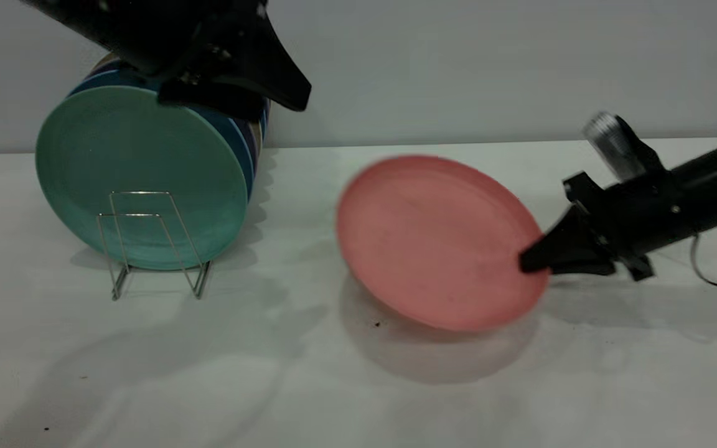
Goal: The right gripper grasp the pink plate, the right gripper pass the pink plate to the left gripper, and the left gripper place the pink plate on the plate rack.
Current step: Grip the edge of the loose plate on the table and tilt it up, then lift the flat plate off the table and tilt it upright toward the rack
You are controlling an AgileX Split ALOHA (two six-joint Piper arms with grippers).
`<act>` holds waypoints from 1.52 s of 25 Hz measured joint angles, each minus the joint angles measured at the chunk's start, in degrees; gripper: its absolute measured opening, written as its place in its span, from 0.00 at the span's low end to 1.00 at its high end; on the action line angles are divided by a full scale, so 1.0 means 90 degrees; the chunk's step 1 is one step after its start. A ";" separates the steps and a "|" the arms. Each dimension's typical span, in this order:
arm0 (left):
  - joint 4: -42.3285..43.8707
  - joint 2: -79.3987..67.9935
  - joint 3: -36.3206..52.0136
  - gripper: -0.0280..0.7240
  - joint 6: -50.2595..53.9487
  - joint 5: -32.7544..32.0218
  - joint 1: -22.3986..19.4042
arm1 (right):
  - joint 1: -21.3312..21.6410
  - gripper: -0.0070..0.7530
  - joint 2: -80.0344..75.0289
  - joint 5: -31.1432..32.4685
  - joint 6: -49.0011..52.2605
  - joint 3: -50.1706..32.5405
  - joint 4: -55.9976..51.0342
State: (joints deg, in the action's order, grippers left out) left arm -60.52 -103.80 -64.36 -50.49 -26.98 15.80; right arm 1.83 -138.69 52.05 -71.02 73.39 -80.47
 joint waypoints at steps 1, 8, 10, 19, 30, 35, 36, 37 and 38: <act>-0.0066 -0.0074 0.0000 0.79 0.0033 0.0041 0.0000 | -0.0049 0.03 0.0000 0.0188 -0.0119 0.0000 -0.0129; -0.0231 -0.0396 -0.0047 0.79 0.0061 0.0117 0.0014 | -0.0321 0.03 0.0000 0.0819 -0.0555 0.0000 -0.0740; -0.0330 -0.0468 -0.0067 0.79 0.0061 0.0158 0.0055 | -0.0337 0.03 0.0000 0.0875 -0.0595 0.0000 -0.0835; -0.0518 -0.0883 -0.0067 0.60 0.0055 0.0316 0.0254 | -0.0398 0.03 0.0000 0.1026 -0.0750 0.0000 -0.0882; -0.0774 -0.0944 -0.0067 0.16 -0.0005 0.0625 0.0247 | -0.0398 0.11 0.0009 0.1260 -0.0958 0.0000 -0.1002; -0.0847 -0.0944 -0.0067 0.13 -0.0447 0.0611 0.0247 | -0.0398 0.43 0.0457 0.1358 -0.0803 0.0000 -0.1071; -0.0855 -0.0944 -0.0067 0.13 -0.0541 0.0596 0.0247 | -0.0398 0.51 0.0625 0.1358 -0.0768 0.0000 -0.1076; -0.0883 -0.0944 -0.0067 0.13 -0.0621 0.0590 0.0247 | -0.0391 0.60 0.0779 0.1358 -0.0762 0.0000 -0.1063; -0.0932 -0.0932 -0.0067 0.13 -0.0681 0.0590 0.0247 | -0.0378 0.66 0.0970 0.1358 -0.0745 0.0000 -0.1052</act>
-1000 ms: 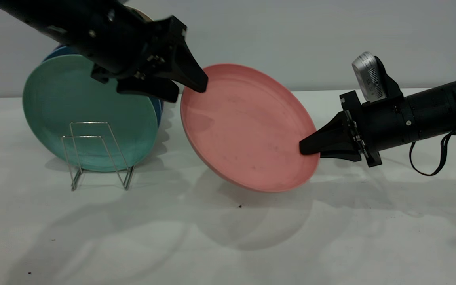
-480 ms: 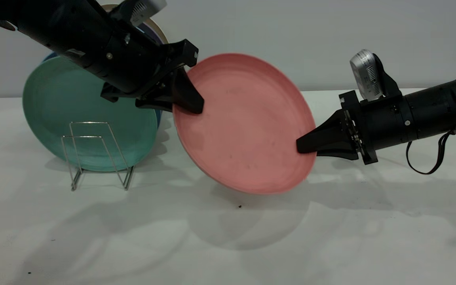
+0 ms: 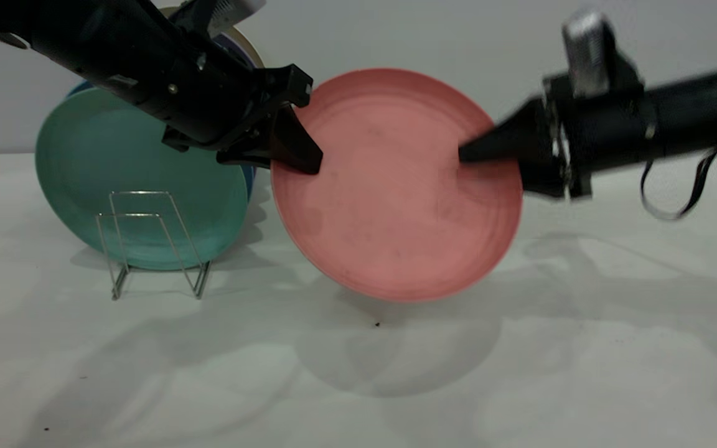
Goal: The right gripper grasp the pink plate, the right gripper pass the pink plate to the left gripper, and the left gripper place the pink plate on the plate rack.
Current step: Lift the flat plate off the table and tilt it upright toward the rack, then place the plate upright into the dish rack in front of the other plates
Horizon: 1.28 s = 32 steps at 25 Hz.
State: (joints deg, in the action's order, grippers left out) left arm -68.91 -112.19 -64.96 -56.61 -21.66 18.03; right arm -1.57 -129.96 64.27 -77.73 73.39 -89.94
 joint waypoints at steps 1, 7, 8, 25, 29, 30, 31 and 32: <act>-0.0040 0.0018 -0.0006 0.13 -0.0090 0.0000 0.0000 | 0.0027 0.73 0.0203 0.0000 0.0031 0.0000 0.0018; 0.0040 0.0426 -0.0006 0.13 -0.1456 0.0166 -0.0155 | 0.0454 0.83 0.1655 0.0127 0.0748 0.0055 0.0167; 0.0068 0.0567 -0.0006 0.13 -0.1796 0.0172 -0.0273 | 0.0556 0.81 0.1993 0.0154 0.0956 0.0060 0.0332; 0.0755 0.2153 -0.0001 0.13 -0.5838 -0.1153 -0.2547 | 0.0746 0.60 0.7302 0.0696 0.4395 0.0019 0.5393; 0.0824 0.2153 -0.0001 0.13 -0.6983 -0.0820 -0.2552 | 0.0746 0.58 0.8173 0.0738 0.4863 -0.0624 0.5871; 0.0873 0.2153 -0.0001 0.13 -0.7062 -0.0764 -0.2552 | 0.0746 0.58 0.8404 0.0738 0.4948 -0.0919 0.5927; 0.0956 0.2153 -0.0001 0.13 -0.7088 -0.0729 -0.2552 | 0.0746 0.57 0.8641 0.0752 0.5012 -0.1191 0.5984; 0.1120 0.2153 -0.0001 0.13 -0.7088 -0.0694 -0.2552 | 0.0746 0.57 0.8847 0.0752 0.5093 -0.1533 0.6032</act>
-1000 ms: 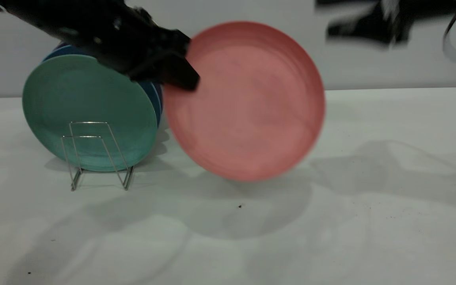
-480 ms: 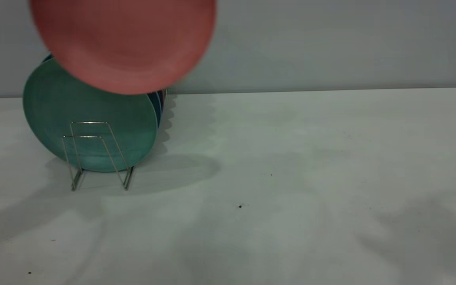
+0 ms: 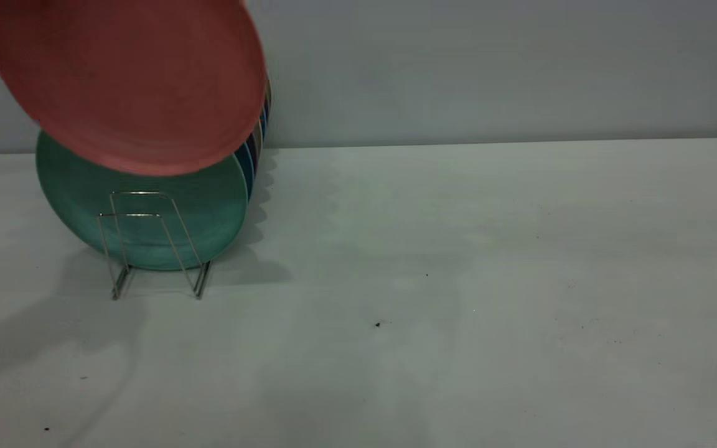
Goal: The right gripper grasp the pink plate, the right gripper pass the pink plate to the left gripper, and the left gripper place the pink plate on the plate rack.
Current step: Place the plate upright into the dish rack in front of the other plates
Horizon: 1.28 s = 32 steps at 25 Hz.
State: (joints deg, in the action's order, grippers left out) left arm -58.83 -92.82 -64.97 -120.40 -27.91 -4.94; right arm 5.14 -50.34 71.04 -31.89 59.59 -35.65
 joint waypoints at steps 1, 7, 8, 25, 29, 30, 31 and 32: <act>0.0214 0.0000 0.0000 0.13 0.0000 0.0045 0.0000 | 0.0000 0.57 0.0258 0.0000 0.0082 -0.0353 0.0078; 0.1428 0.0000 0.0000 0.13 0.0000 0.0209 0.0000 | 0.0000 0.57 0.1934 -0.0043 0.0511 -0.1926 0.0857; 0.1570 0.0000 0.0000 0.13 0.0000 0.0245 0.0000 | 0.0000 0.57 0.2221 -0.0095 0.0613 -0.2102 0.1032; 0.2080 -0.0316 -0.0281 0.13 0.0000 0.0650 0.0222 | 0.0000 0.57 0.4667 -0.0398 0.1605 -0.3415 0.2591; 0.2089 -0.0491 -0.0281 0.13 0.0000 0.0736 0.0338 | 0.0000 0.57 0.4708 -0.0493 0.1675 -0.3515 0.2708; 0.2089 -0.0510 -0.0281 0.13 0.0000 0.0736 0.0343 | 0.0000 0.57 0.4708 -0.0515 0.1689 -0.3543 0.2715; 0.2089 -0.0524 -0.0281 0.13 0.0000 0.0729 0.0346 | 0.0000 0.57 0.4708 -0.0531 0.1695 -0.3560 0.2721; 0.2089 -0.0529 -0.0281 0.13 0.0000 0.0724 0.0346 | 0.0000 0.57 0.4708 -0.0544 0.1703 -0.3560 0.2719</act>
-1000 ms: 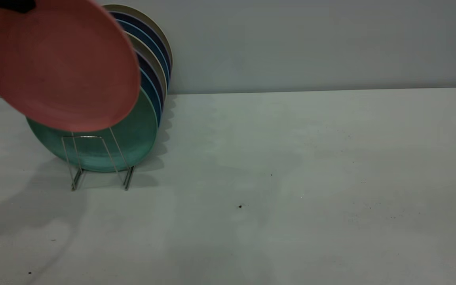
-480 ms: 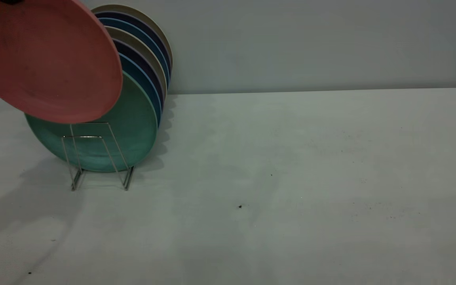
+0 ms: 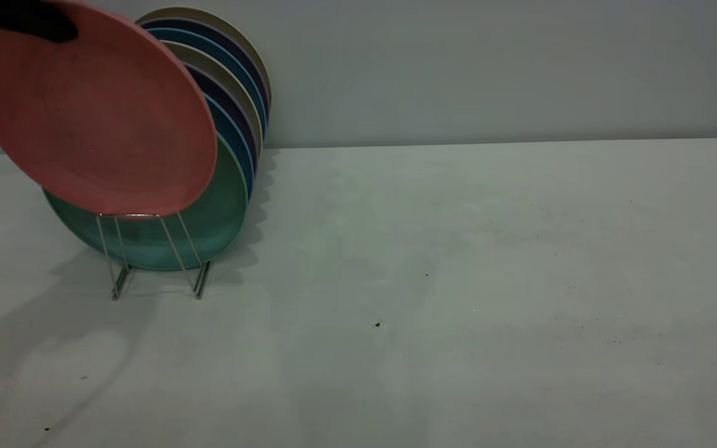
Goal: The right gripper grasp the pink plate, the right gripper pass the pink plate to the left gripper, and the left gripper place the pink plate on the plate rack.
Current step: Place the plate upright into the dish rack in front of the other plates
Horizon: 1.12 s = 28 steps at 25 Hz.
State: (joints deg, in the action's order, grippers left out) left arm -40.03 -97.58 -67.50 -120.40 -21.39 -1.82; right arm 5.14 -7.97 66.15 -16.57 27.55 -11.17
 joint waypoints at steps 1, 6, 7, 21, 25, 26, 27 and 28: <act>0.0000 0.0001 0.0000 0.13 0.0000 0.0000 0.0000 | 0.0000 0.57 0.0000 -0.0015 0.0000 0.0000 0.0000; 0.0000 -0.0150 0.0000 0.13 0.0000 -0.0005 0.0000 | 0.0000 0.57 0.0000 -0.0042 0.0020 0.0000 0.0018; 0.0000 -0.0206 0.0000 0.13 0.0000 -0.0005 0.0000 | 0.0000 0.57 0.0000 -0.0042 0.0041 0.0000 0.0018; -0.0026 -0.0503 0.0000 0.25 0.0015 0.0041 0.0000 | 0.0000 0.57 0.0000 -0.0050 0.0157 0.0000 0.0102; -0.0107 -0.0503 0.0000 0.40 0.0439 0.0190 0.0000 | 0.0000 0.57 0.0000 -0.0050 0.0157 0.0000 0.0112; -0.0119 -0.0503 0.0000 0.44 0.0548 0.0224 0.0000 | 0.0000 0.57 0.0000 -0.0050 0.0157 0.0000 0.0112; -0.0136 -0.0503 0.0000 0.47 0.0667 0.0257 0.0000 | 0.0000 0.57 0.0000 -0.0050 0.0157 0.0000 0.0112; -0.0136 -0.0503 0.0000 0.51 0.0774 0.0274 0.0000 | 0.0000 0.57 0.0000 -0.0050 0.0157 0.0000 0.0113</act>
State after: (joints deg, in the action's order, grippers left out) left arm -41.25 -102.11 -67.50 -113.44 -18.93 -1.82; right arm 5.14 -7.97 65.70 -15.16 27.55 -10.15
